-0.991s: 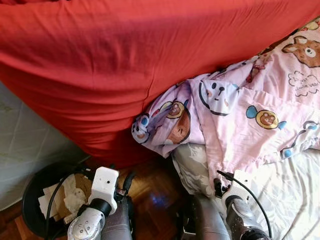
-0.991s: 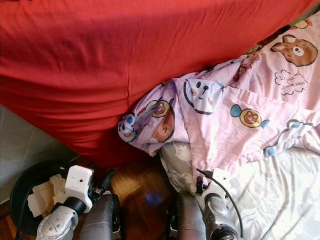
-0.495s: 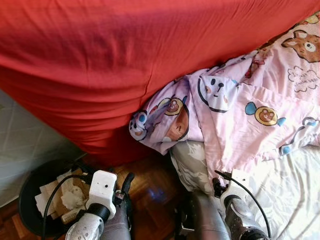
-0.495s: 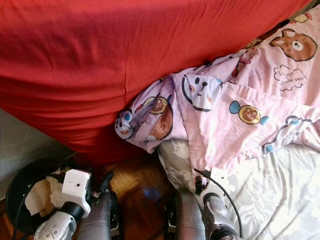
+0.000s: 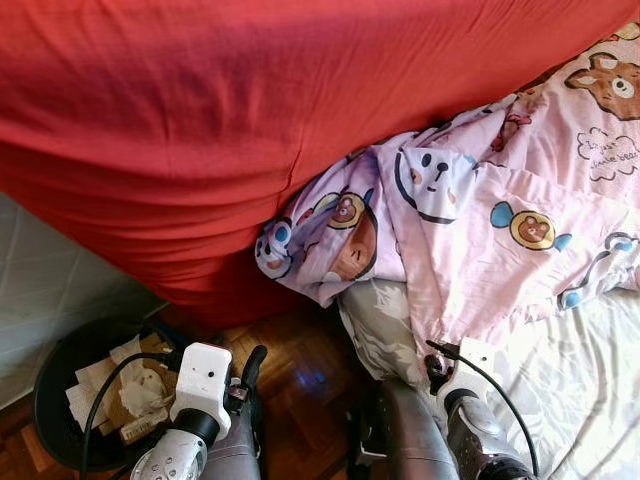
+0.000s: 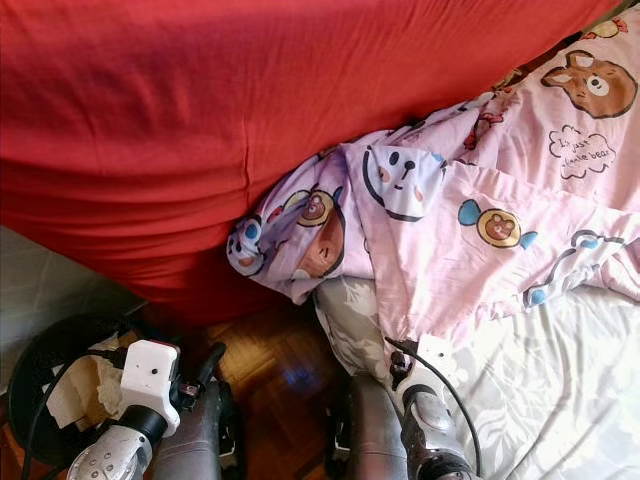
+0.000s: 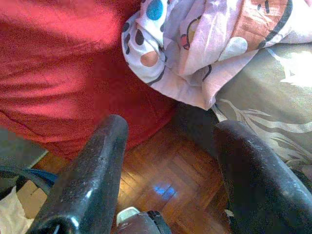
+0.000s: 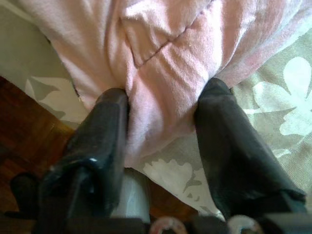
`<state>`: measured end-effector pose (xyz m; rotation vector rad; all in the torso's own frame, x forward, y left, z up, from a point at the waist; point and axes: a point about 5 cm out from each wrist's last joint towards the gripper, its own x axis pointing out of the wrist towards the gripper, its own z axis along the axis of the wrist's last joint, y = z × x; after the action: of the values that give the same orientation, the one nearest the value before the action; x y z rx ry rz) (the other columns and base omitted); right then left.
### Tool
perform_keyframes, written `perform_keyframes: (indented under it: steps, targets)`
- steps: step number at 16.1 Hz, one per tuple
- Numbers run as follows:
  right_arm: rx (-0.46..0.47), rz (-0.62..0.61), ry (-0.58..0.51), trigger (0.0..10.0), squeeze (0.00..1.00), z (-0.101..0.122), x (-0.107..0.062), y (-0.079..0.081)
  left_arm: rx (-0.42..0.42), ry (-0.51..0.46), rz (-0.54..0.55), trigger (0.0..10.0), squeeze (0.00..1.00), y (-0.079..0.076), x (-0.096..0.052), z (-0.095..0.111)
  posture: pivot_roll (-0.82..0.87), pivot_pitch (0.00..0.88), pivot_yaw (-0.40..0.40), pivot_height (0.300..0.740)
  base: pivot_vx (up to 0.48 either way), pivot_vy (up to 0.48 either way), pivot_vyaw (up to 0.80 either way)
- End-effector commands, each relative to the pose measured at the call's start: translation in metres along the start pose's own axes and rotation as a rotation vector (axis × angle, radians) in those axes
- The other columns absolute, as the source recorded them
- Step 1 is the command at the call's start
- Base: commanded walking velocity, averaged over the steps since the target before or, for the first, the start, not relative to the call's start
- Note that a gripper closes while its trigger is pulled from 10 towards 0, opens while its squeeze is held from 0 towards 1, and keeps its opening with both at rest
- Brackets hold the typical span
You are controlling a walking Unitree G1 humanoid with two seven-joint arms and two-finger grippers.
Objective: Clean up the room
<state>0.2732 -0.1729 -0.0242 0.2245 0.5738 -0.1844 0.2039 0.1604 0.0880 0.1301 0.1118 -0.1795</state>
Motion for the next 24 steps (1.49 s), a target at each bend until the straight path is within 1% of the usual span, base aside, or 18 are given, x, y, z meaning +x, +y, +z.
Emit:
perform_keyframes:
  steps: [1,4,6,11,12,14,15,16,17,18,19,20,21,22,23,24]
  targets:
    - [0.000,-0.013,0.071,0.0,0.00,-0.022,-0.007,-0.007,0.001,0.051,-0.001,10.0,0.00,-0.002,-0.006,-0.010,0.07,0.472,-0.066,0.656,0.000,0.000,0.00]
    - [-0.002,-0.021,0.082,0.0,0.00,-0.028,-0.009,-0.012,-0.001,0.063,0.006,10.0,0.00,-0.002,-0.008,-0.013,0.07,0.467,-0.069,0.656,0.000,0.000,0.00]
    - [-0.001,-0.022,0.083,0.0,0.00,-0.029,-0.010,-0.013,-0.001,0.064,0.007,10.0,0.00,-0.002,-0.007,-0.014,0.07,0.464,-0.069,0.656,0.000,0.000,0.00]
    - [0.003,-0.026,0.083,0.0,0.00,-0.028,-0.010,-0.018,0.003,0.070,0.018,10.0,0.00,0.000,0.001,-0.019,0.07,0.424,-0.068,0.656,0.000,0.000,0.00]
    - [0.005,-0.024,0.080,0.0,0.00,-0.029,-0.010,-0.018,-0.007,0.074,0.032,10.0,0.00,0.002,0.002,-0.020,0.07,0.415,-0.069,0.656,0.000,0.000,0.00]
    - [0.012,-0.010,0.053,0.0,0.00,-0.030,-0.012,-0.022,-0.064,0.087,0.113,10.0,0.00,0.013,0.006,-0.026,0.07,0.379,-0.068,0.656,0.000,0.000,0.00]
    - [0.014,-0.012,0.040,0.0,0.00,-0.029,-0.013,-0.025,-0.098,0.094,0.156,10.0,0.00,0.021,0.009,-0.030,0.06,0.359,-0.068,0.656,0.000,0.000,0.00]
    - [0.021,-0.007,0.007,0.0,0.00,-0.027,-0.014,-0.029,-0.124,0.103,0.224,10.0,0.00,0.034,0.012,-0.035,0.04,0.308,-0.068,0.656,0.000,0.000,0.00]
    - [0.022,-0.009,-0.007,0.0,0.00,-0.026,-0.015,-0.032,-0.141,0.102,0.259,10.0,0.00,0.041,0.013,-0.036,0.04,0.300,-0.067,0.656,0.000,0.000,0.00]
    - [0.037,-0.016,-0.041,0.0,0.00,-0.021,-0.015,-0.036,-0.121,0.121,0.307,10.0,0.00,0.053,0.019,-0.040,0.03,0.232,-0.064,0.656,0.000,0.000,0.00]
    - [0.037,-0.017,-0.047,0.0,0.00,-0.020,-0.015,-0.037,-0.115,0.120,0.313,10.0,0.00,0.055,0.022,-0.041,0.03,0.232,-0.064,0.656,0.000,0.000,0.00]
    - [0.043,-0.018,-0.067,0.0,0.00,-0.018,-0.015,-0.038,-0.098,0.122,0.325,10.0,0.00,0.060,0.024,-0.042,0.03,0.186,-0.060,0.656,0.000,0.000,0.00]
    - [0.044,-0.013,-0.101,0.0,0.00,-0.013,-0.015,-0.039,-0.073,0.126,0.350,10.0,0.00,0.069,0.029,-0.044,0.02,0.134,-0.051,0.656,0.000,0.000,0.00]
    - [0.045,-0.013,-0.116,0.0,0.00,-0.012,-0.015,-0.039,-0.066,0.132,0.357,10.0,0.00,0.071,0.030,-0.046,0.01,0.120,-0.048,0.656,0.000,0.000,0.00]
    - [0.045,-0.015,-0.133,1.5,0.00,-0.009,-0.015,-0.039,-0.065,0.148,0.358,10.0,0.00,0.071,0.032,-0.050,0.01,0.096,-0.041,0.656,0.000,0.000,0.00]
    - [0.042,-0.013,-0.150,10.0,0.00,-0.006,-0.015,-0.039,-0.075,0.169,0.340,10.0,0.00,0.068,0.035,-0.057,0.00,0.072,-0.034,0.656,0.000,0.000,0.00]
